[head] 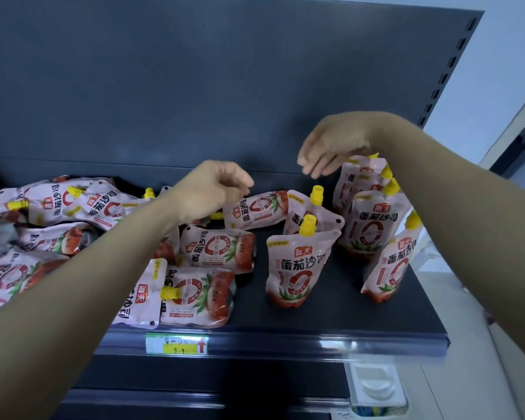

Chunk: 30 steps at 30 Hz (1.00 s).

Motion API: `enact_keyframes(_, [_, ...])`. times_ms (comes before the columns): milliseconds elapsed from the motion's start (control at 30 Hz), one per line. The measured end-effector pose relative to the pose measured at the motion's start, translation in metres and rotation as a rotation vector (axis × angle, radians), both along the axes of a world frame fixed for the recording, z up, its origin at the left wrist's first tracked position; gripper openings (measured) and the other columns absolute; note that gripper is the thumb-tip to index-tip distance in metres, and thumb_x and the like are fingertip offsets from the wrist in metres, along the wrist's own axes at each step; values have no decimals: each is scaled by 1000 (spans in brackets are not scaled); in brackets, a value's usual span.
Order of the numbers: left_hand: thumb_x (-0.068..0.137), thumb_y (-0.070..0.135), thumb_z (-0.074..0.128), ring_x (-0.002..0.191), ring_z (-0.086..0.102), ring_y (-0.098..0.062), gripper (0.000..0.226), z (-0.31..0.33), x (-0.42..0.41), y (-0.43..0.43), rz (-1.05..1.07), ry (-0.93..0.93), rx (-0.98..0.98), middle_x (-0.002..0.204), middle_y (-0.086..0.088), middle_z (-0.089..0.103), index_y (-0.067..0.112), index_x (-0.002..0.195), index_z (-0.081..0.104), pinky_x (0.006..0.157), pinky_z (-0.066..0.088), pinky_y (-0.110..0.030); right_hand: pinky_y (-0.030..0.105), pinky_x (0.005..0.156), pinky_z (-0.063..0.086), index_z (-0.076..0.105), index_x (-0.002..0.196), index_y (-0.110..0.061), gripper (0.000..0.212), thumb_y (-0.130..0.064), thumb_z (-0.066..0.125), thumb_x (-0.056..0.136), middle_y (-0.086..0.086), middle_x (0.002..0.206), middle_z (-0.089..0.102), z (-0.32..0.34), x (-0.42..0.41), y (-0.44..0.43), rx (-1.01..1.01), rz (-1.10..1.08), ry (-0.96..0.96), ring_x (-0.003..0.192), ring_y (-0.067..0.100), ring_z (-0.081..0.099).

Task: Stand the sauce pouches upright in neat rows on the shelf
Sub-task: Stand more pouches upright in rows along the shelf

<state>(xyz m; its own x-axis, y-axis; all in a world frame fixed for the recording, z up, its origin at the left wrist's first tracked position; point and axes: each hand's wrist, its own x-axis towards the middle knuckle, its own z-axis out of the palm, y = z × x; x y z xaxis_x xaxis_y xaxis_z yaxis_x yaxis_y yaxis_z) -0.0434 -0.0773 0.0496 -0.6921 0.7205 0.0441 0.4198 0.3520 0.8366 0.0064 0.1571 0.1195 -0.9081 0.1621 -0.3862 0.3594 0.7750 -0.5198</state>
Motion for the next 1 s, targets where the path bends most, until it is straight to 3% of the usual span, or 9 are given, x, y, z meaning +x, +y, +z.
enact_keyframes(133, [86, -2, 57, 64, 56, -10, 17, -15, -16, -7, 120, 4, -84, 82, 1, 62, 10, 98, 61, 55, 47, -22, 27, 85, 54, 67, 114, -5, 29, -15, 67, 86, 11, 118, 67, -22, -35, -16, 170, 93, 69, 90, 14, 64])
enact_keyframes(200, [84, 5, 63, 73, 59, -14, 17, -26, -21, -11, 162, 85, -191, 86, 0, 65, 12, 99, 63, 66, 48, -24, 25, 80, 52, 65, 117, -7, 35, -18, 70, 84, 10, 123, 65, -34, -55, -25, 238, 183, 19, 91, 13, 61])
enact_keyframes(300, [81, 11, 67, 87, 59, -17, 24, -40, -27, -18, 184, 184, -346, 97, 0, 63, 12, 105, 64, 76, 44, -24, 33, 100, 47, 60, 124, -17, 43, -20, 72, 83, 4, 133, 58, -49, -84, -38, 337, 320, -100, 119, 21, 54])
enact_keyframes(400, [80, 9, 66, 88, 57, -19, 25, -52, -30, -25, 210, 262, -452, 98, -3, 63, 12, 104, 64, 71, 39, -22, 37, 106, 43, 54, 133, -22, 54, -19, 72, 82, 2, 140, 52, -63, -111, -52, 412, 469, -176, 126, 23, 49])
enact_keyframes(533, [78, 8, 67, 96, 56, -19, 39, -65, -35, -32, 292, 250, -503, 118, -5, 63, 14, 116, 61, 78, 40, -23, 40, 112, 35, 41, 143, -28, 68, -22, 71, 82, 0, 149, 41, -82, -140, -69, 562, 680, -237, 135, 24, 41])
enact_keyframes(667, [76, 16, 69, 114, 51, -25, 46, -81, -40, -41, 313, 287, -639, 124, -8, 59, 14, 121, 58, 94, 44, -34, 41, 112, 33, 31, 148, -27, 79, -30, 73, 80, 1, 152, 36, -101, -156, -85, 724, 853, -253, 137, 25, 38])
enact_keyframes(833, [72, 35, 72, 119, 35, -25, 64, -98, -40, -43, 326, 308, -810, 127, -6, 49, 17, 129, 50, 93, 37, -36, 43, 108, 40, 25, 148, -20, 89, -29, 77, 76, 6, 152, 36, -117, -168, -90, 724, 884, -287, 133, 28, 43])
enact_keyframes(1000, [62, 50, 75, 129, 22, -27, 92, -106, -44, -41, 318, 372, -958, 141, -3, 34, 21, 140, 35, 107, 26, -45, 45, 104, 43, 4, 149, -17, 109, -31, 80, 72, 11, 148, 39, -134, -165, -86, 766, 886, -248, 128, 32, 46])
